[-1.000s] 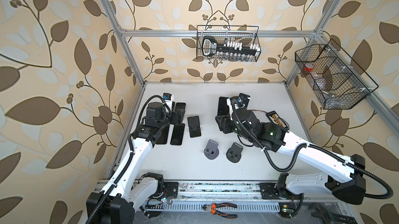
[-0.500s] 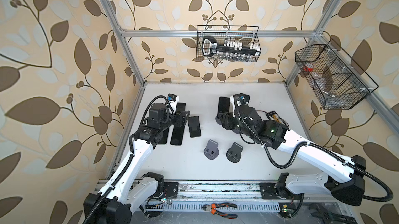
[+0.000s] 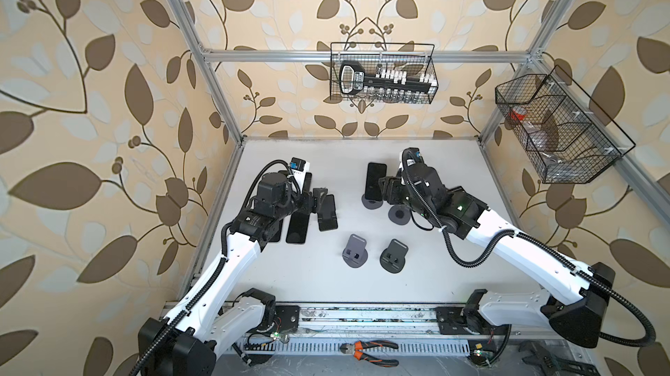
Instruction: Remove the phone from the phone stand
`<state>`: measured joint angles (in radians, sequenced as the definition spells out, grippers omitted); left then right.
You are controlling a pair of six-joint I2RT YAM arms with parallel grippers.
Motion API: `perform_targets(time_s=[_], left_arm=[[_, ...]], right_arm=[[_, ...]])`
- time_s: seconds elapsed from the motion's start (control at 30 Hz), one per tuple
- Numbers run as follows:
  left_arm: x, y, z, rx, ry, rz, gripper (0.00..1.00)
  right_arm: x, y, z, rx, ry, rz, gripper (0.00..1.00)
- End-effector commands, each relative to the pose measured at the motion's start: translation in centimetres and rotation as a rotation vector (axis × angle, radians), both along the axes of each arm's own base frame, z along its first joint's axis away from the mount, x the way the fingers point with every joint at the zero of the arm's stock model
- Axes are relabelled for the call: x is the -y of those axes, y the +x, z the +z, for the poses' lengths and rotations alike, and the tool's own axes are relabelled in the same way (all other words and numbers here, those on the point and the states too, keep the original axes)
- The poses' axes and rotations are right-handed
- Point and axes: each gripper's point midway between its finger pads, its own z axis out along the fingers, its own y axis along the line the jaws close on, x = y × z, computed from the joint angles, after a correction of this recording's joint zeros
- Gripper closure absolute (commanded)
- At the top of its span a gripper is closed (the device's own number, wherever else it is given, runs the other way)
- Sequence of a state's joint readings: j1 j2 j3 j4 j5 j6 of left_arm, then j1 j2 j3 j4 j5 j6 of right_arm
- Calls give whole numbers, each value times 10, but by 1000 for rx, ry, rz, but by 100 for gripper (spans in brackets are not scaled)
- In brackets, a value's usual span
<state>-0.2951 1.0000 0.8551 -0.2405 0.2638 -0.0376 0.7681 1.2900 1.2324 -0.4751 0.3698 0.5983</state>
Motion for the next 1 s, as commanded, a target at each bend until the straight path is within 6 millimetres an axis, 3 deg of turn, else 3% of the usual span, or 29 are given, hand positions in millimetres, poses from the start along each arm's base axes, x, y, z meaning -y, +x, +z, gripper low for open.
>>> perform_targets(time_s=[0.0,0.43,0.7,0.97], left_arm=[[9,11,32,100,2,-18,19],[48,15,28,131,20,-178,14],[40,8,19,117,69,-155,2],[26,8,18,128,132,-94,1]], right_arm=[[-4,12,-2,5,-23,8,35],[-4,32,-8,27,-51,-59,26],[-10,32,-17,2,-31,-49,20],[-5,39,-22,-18,11,-147,13]])
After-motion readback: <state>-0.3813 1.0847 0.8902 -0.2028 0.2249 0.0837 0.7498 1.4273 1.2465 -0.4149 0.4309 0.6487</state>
